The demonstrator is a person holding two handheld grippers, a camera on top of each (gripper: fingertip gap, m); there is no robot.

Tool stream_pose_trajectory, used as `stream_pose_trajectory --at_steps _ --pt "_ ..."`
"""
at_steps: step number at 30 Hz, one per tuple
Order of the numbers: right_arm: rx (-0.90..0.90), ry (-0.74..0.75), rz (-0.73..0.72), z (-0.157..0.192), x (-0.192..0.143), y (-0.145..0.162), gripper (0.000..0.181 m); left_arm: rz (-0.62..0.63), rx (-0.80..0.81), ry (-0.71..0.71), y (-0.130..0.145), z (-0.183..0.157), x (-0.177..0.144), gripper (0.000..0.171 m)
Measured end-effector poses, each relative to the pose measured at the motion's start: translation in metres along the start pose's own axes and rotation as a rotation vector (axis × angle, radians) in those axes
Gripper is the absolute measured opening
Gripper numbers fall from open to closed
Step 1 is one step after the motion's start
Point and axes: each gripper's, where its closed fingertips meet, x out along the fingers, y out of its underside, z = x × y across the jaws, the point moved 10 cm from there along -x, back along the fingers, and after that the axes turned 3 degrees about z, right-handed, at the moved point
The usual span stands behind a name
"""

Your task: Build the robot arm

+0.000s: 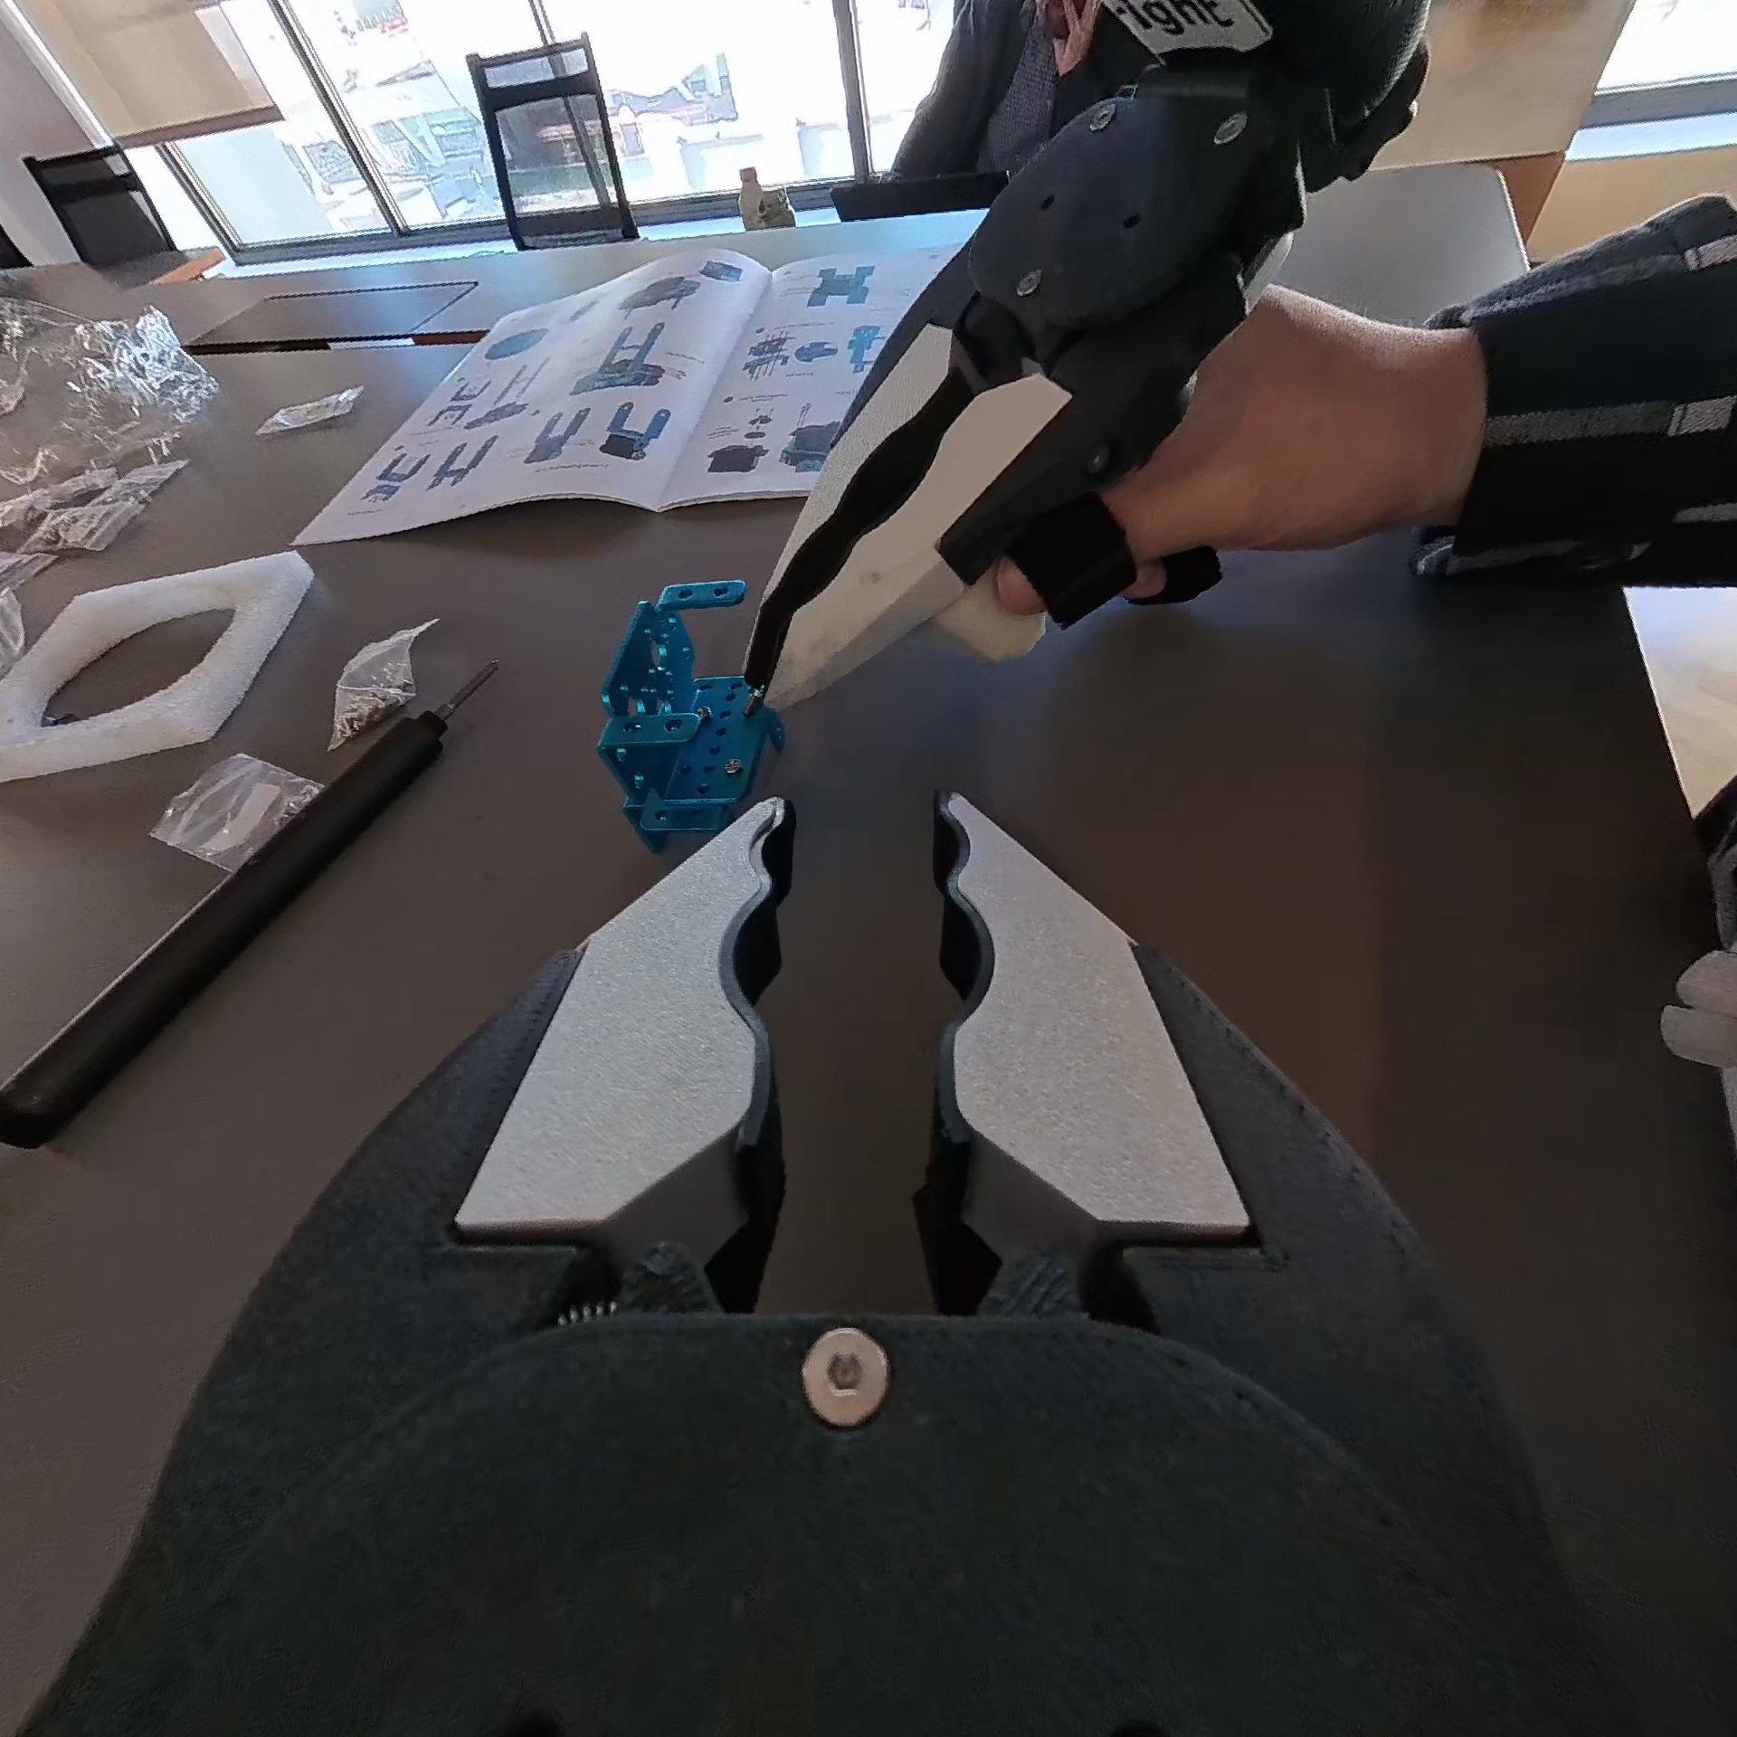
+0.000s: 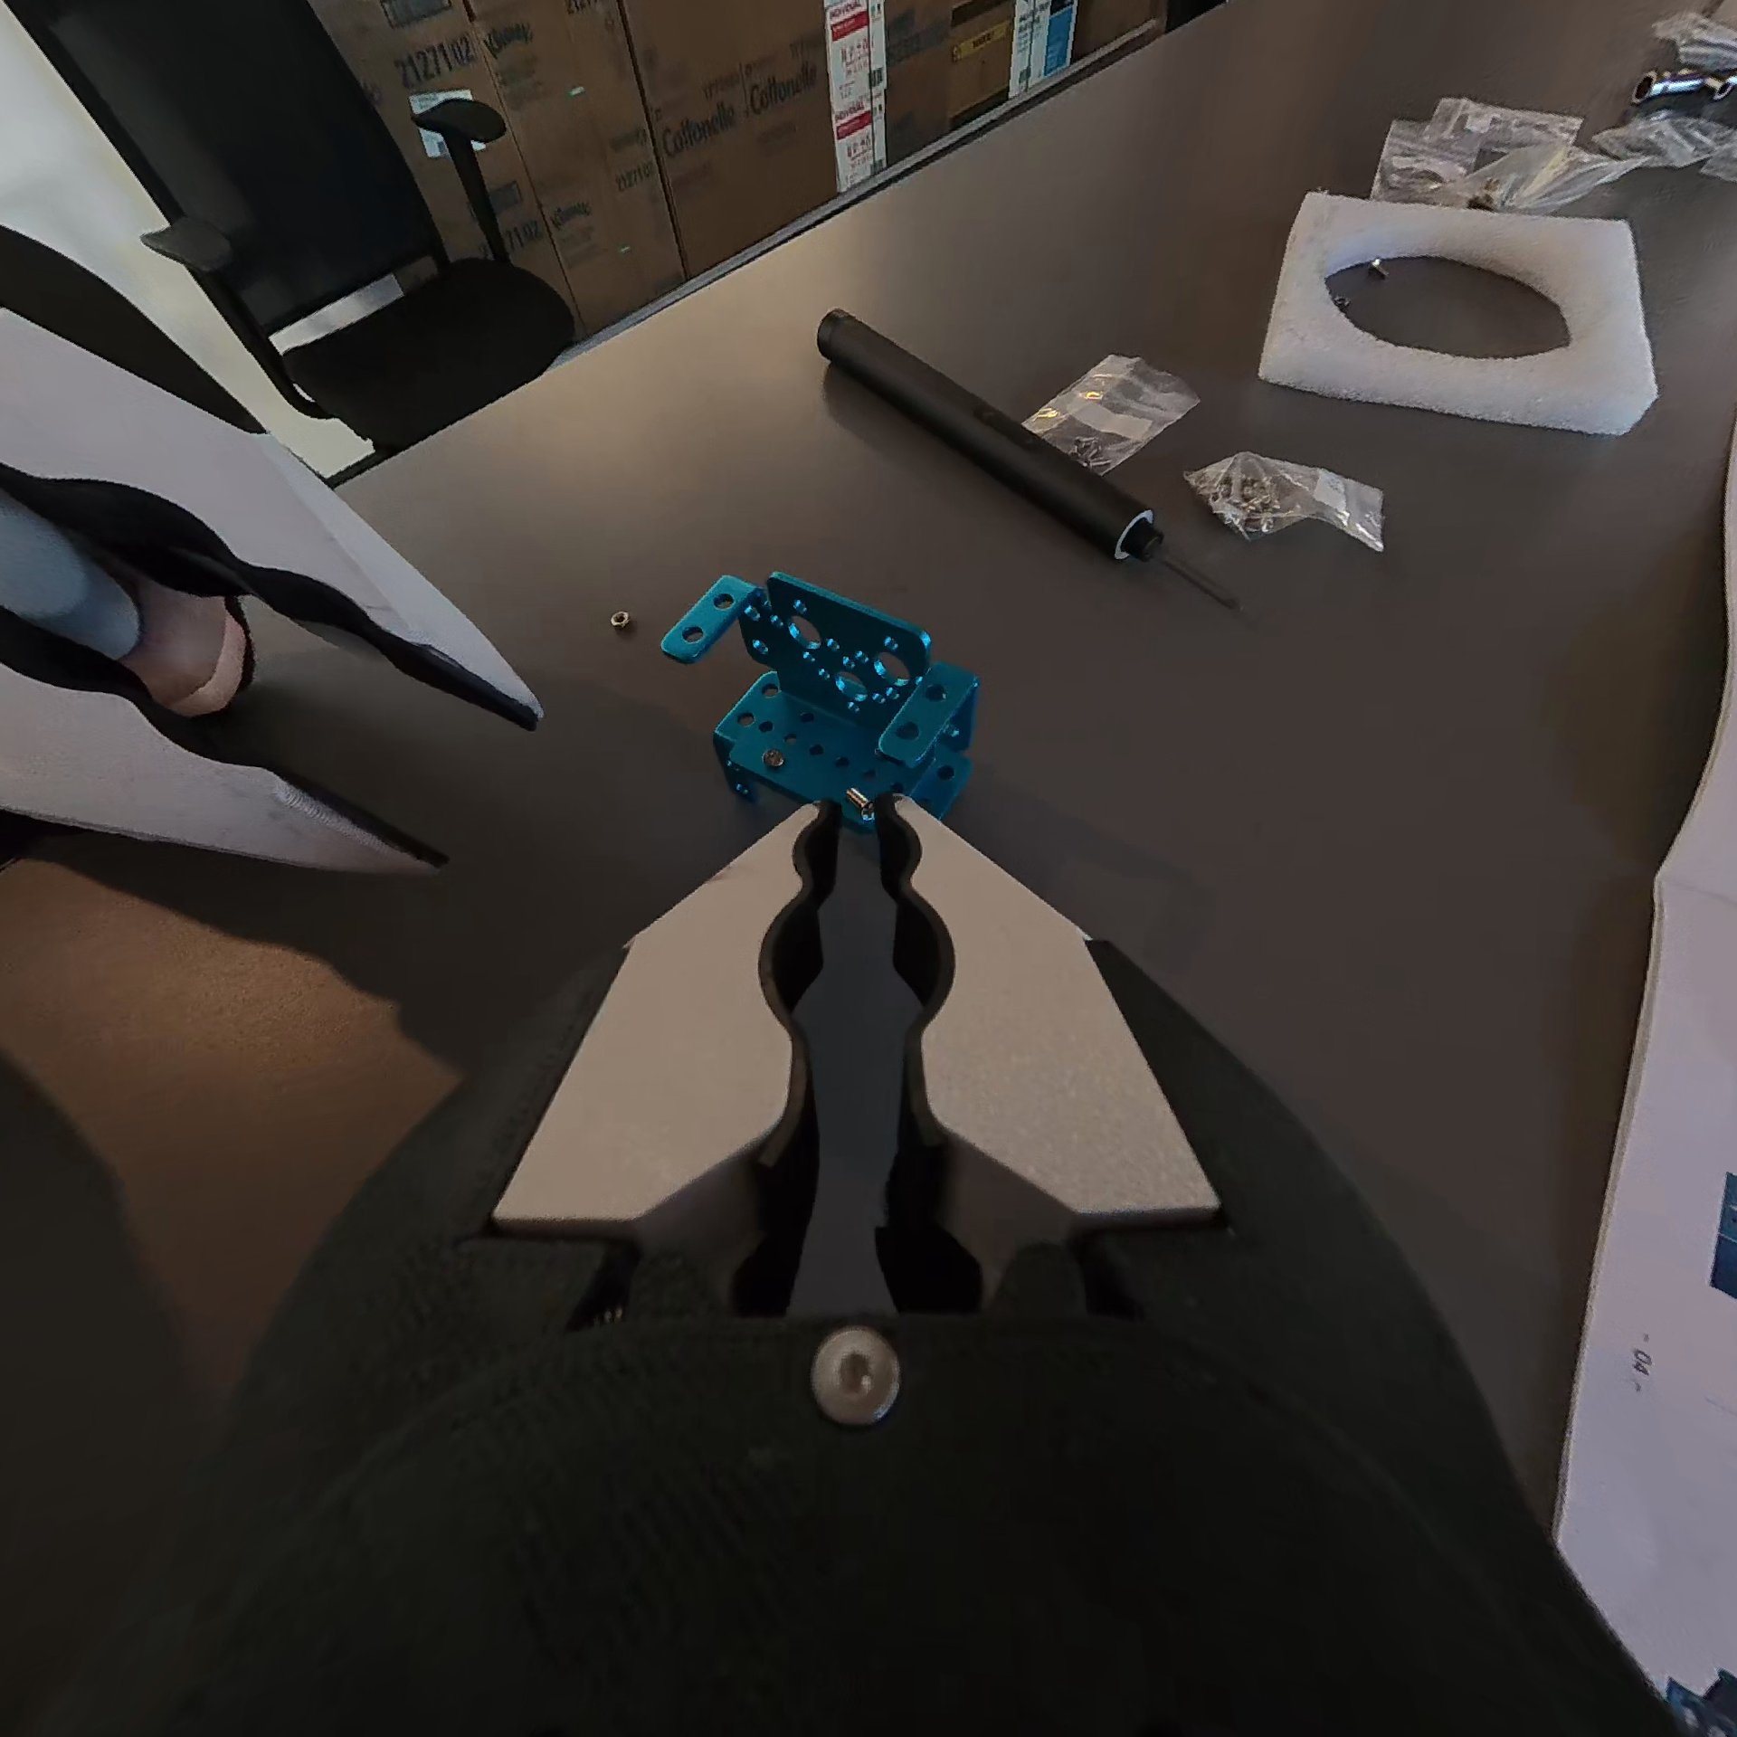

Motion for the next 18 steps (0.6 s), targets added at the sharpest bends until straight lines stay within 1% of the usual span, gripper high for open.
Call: stream_pose_trajectory --at_steps 14,18 --pt "0.003 -0.009 -0.001 -0.0026 0.0012 -0.0008 0.001 0.005 0.001 0.004 0.0001 -0.0001 0.0004 0.028" --pt "-0.037 0.013 -0.038 -0.0002 -0.0021 -0.0023 0.001 0.007 0.003 0.005 0.0002 -0.0004 0.0005 0.028"
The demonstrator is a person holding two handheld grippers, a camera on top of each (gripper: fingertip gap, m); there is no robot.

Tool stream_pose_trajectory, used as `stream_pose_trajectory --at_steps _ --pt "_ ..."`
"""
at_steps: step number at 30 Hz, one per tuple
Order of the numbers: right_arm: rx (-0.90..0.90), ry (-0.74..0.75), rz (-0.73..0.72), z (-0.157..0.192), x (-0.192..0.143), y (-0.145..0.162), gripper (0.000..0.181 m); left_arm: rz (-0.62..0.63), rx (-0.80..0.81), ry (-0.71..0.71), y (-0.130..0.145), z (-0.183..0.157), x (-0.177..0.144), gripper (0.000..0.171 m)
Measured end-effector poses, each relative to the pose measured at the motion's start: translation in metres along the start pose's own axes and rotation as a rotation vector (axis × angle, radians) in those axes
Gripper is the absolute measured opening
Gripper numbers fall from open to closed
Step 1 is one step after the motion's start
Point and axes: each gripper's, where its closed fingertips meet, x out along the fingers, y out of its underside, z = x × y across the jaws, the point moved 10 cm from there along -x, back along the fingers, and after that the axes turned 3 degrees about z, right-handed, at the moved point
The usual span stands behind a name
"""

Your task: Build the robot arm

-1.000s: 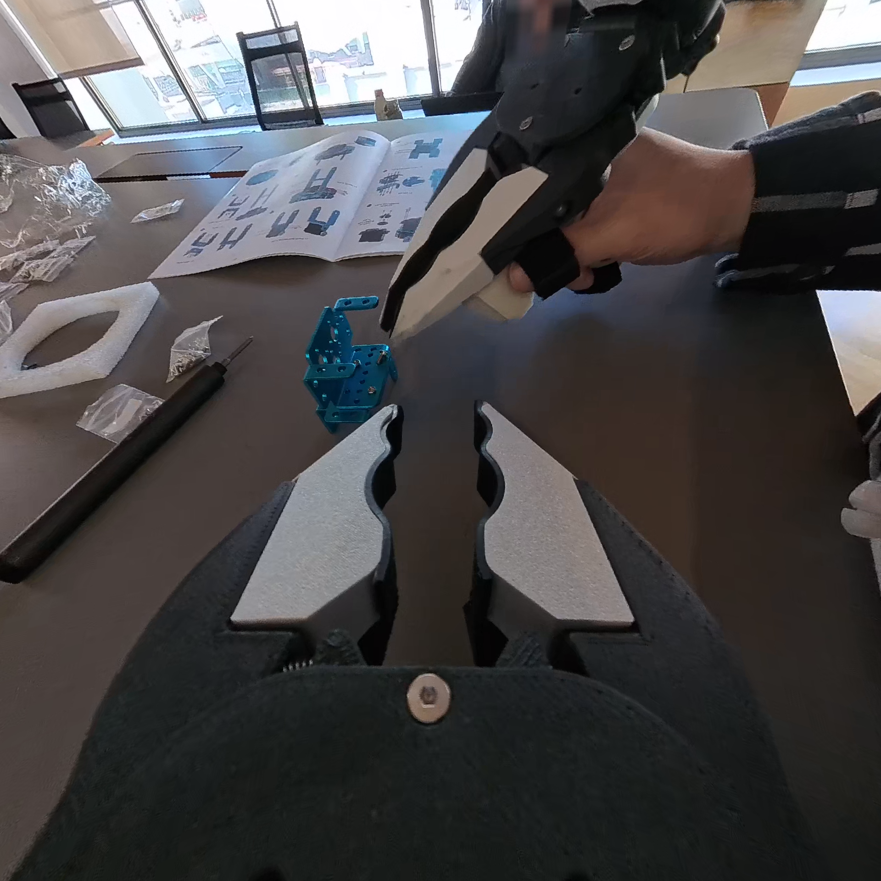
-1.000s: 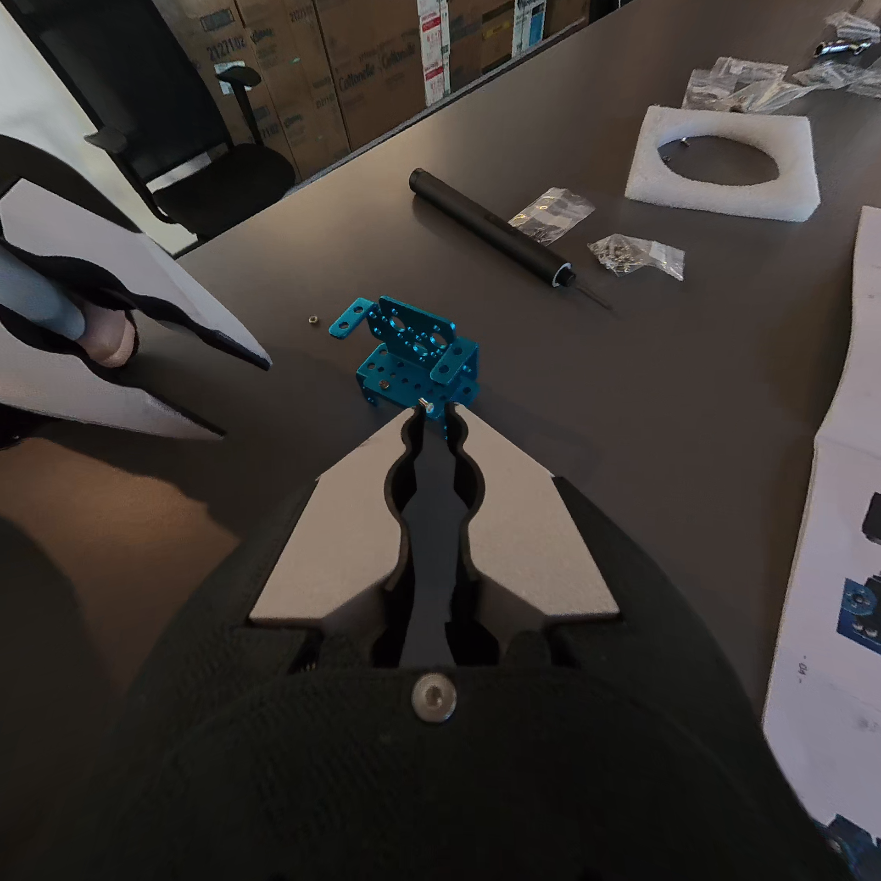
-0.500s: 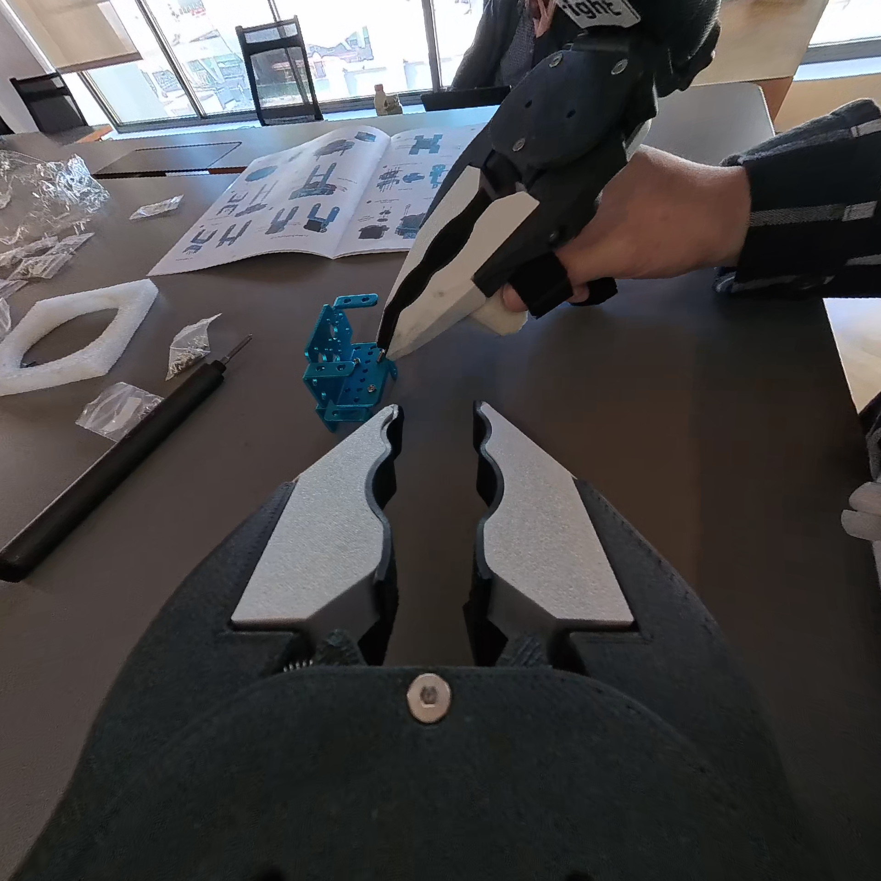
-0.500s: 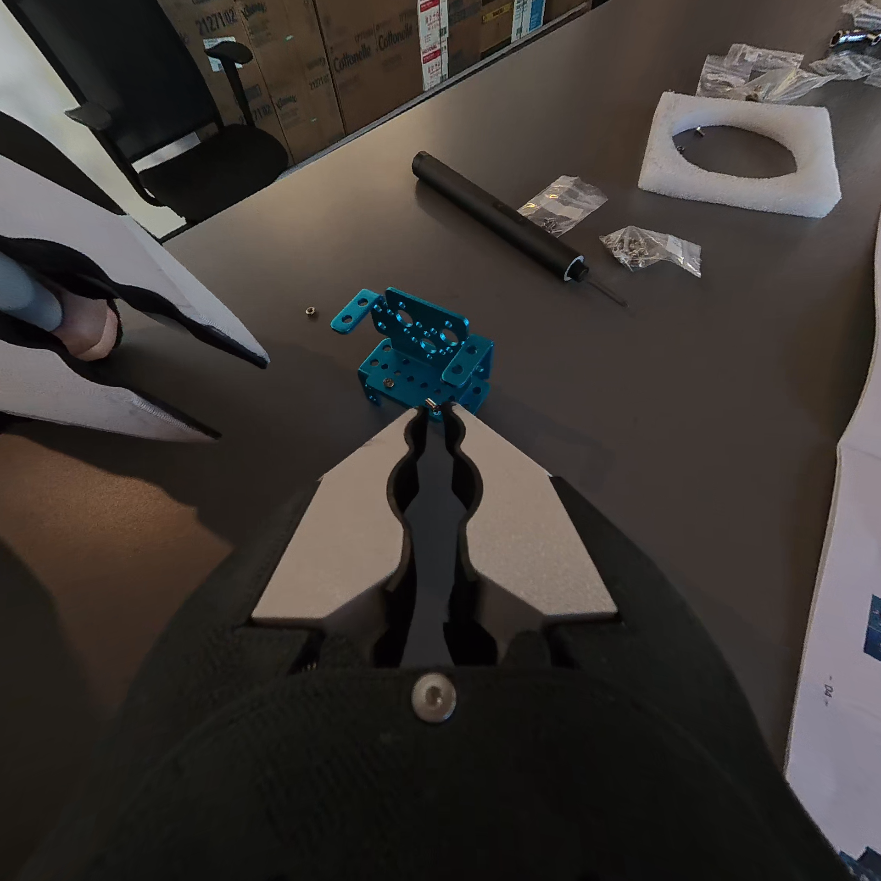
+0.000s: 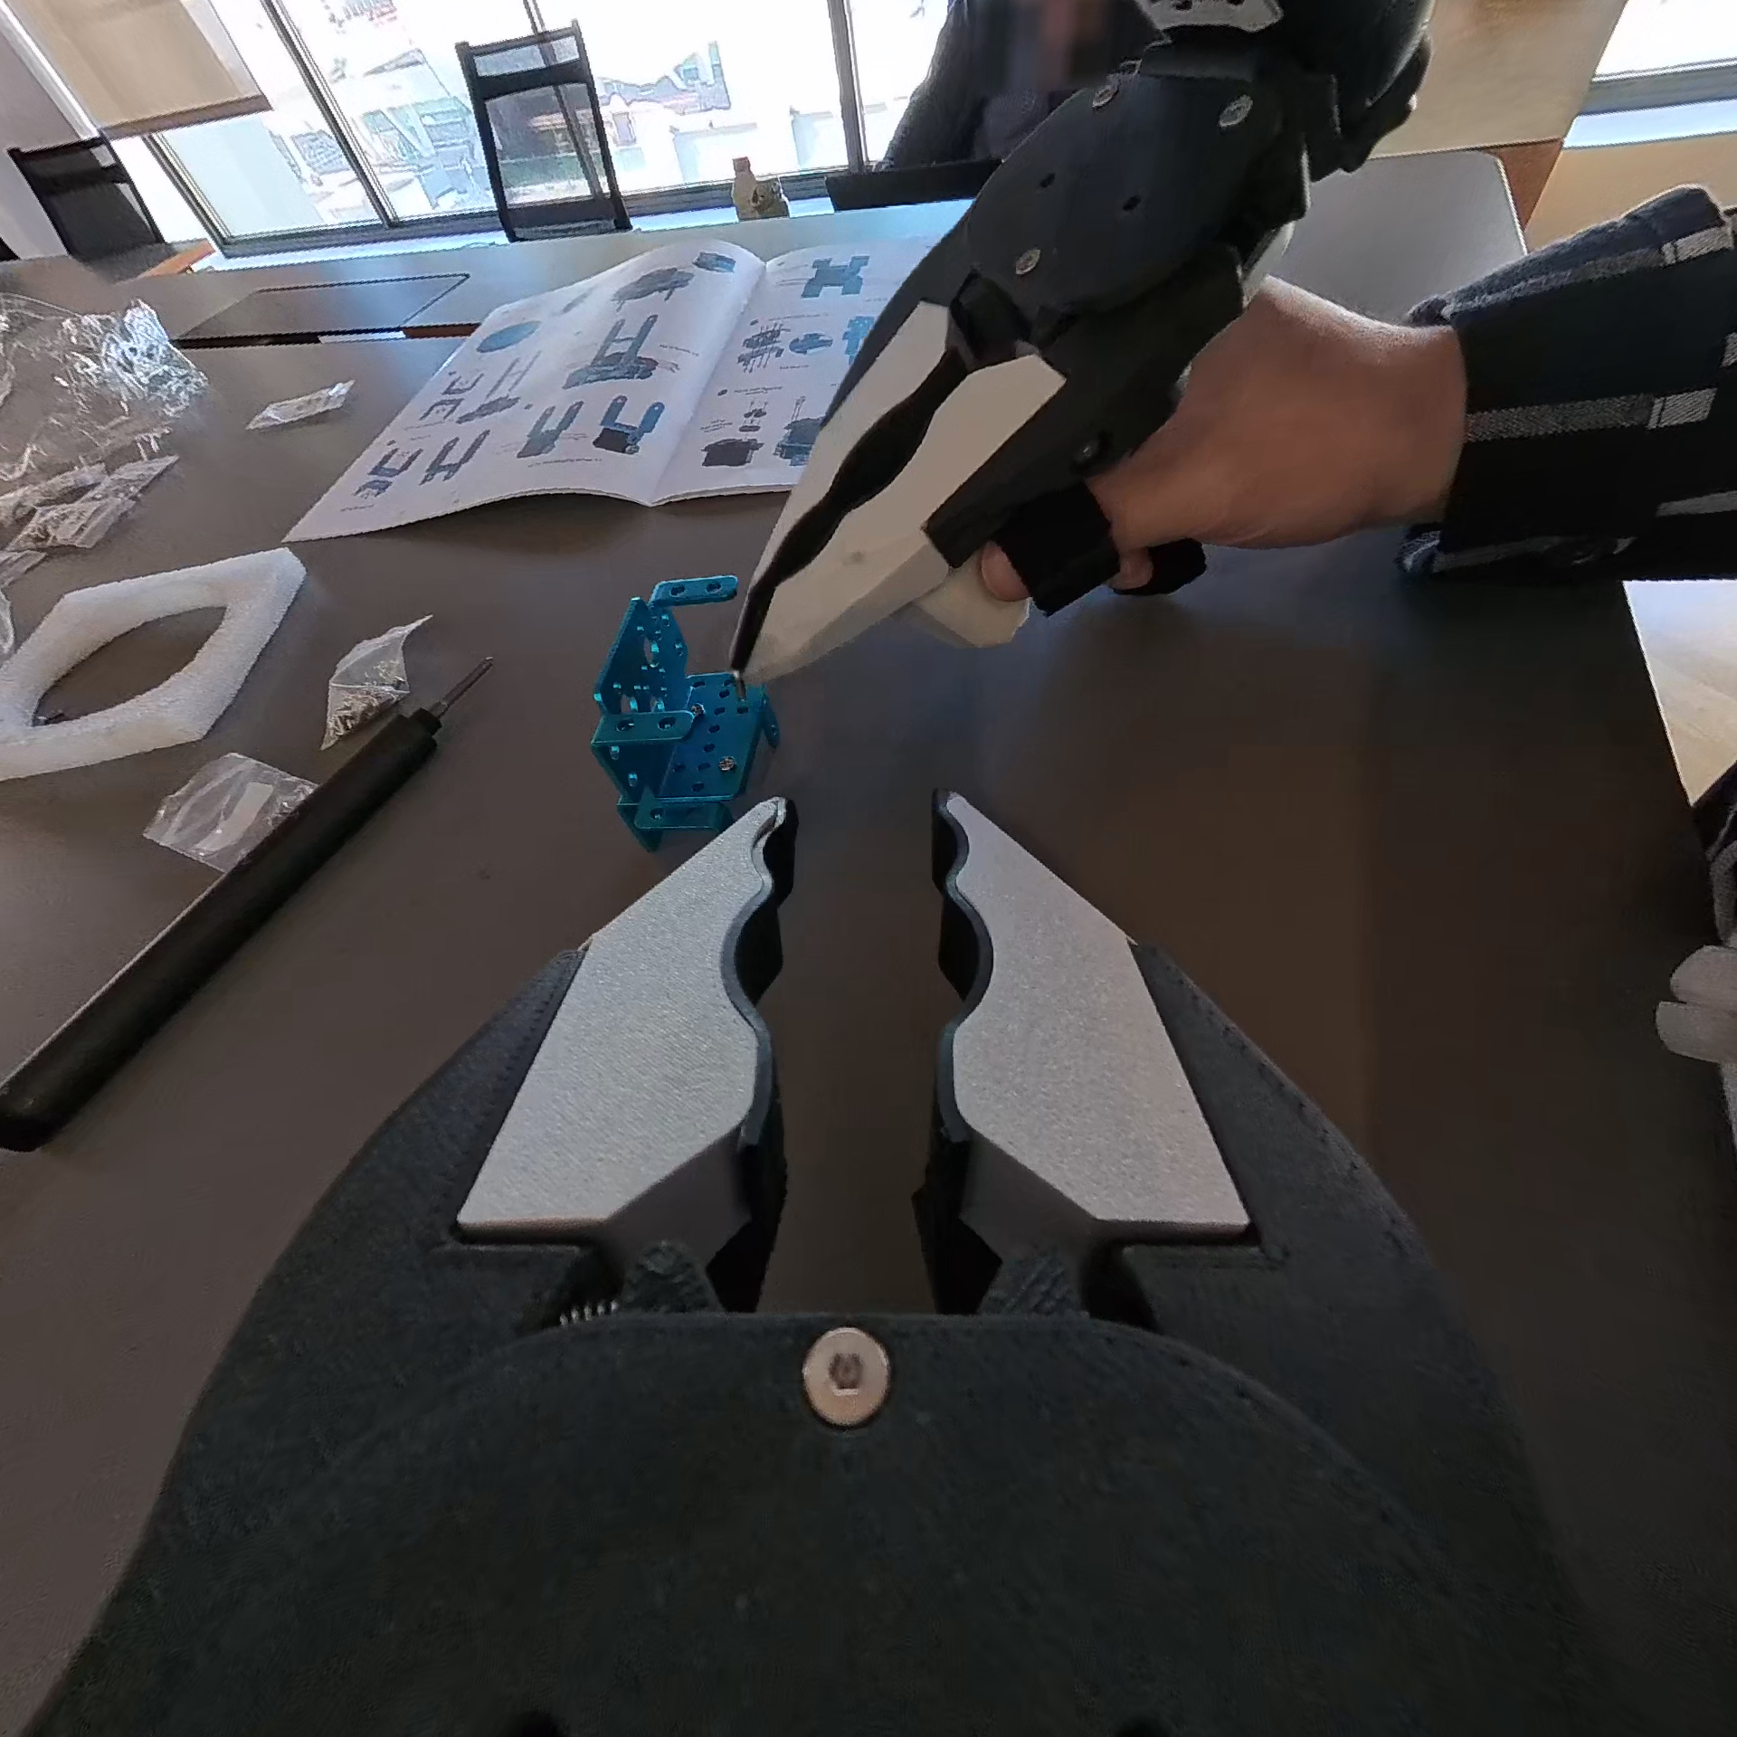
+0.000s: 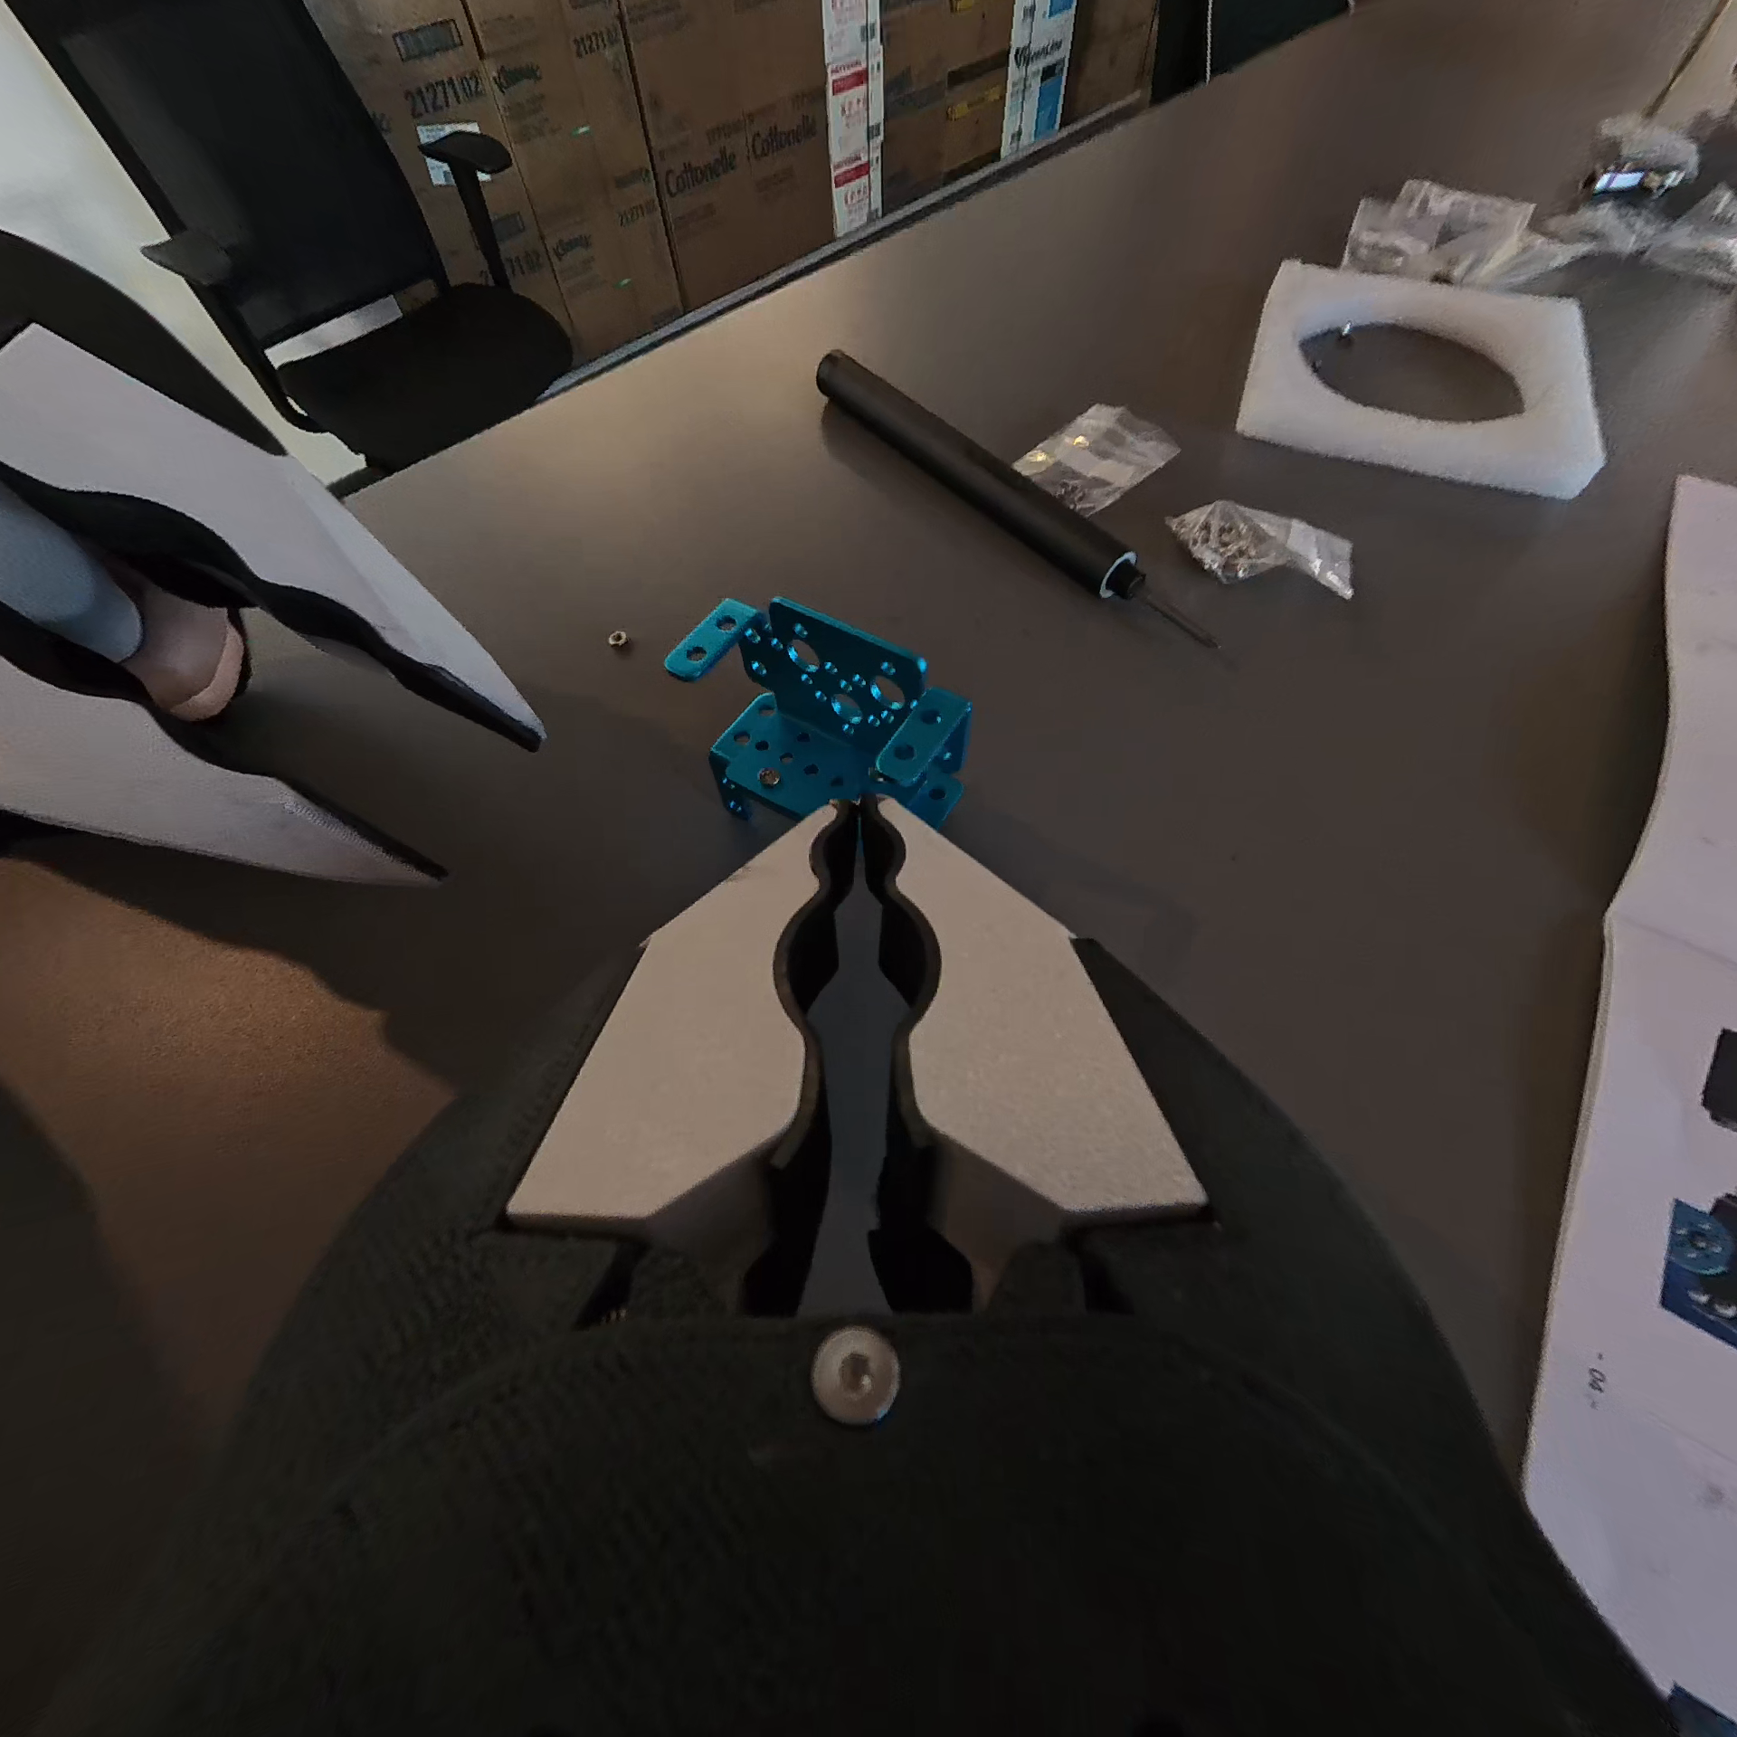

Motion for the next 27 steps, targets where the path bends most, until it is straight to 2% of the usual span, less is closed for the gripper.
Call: stream_pose_trajectory --at_steps 11,15,19,23,27 --pt "-0.347 0.141 -0.025 0.023 -0.004 -0.003 0.001 -0.002 0.003 0.0 0.0 0.0 0.0 0.027" --pt "-0.559 0.263 0.028 0.029 -0.002 -0.007 0.001 -0.004 0.005 0.001 0.0 -0.001 -0.001 0.027" --pt "-0.707 0.318 0.084 0.034 0.002 -0.006 0.001 -0.006 0.006 0.002 0.0 -0.001 -0.001 0.027" --pt "-0.803 0.359 0.12 0.036 0.005 -0.001 0.001 -0.007 0.006 0.003 0.0 -0.001 -0.001 0.027" --pt "-0.825 0.369 0.127 0.037 0.006 -0.001 0.001 -0.008 0.006 0.003 0.0 -0.001 -0.001 0.026"
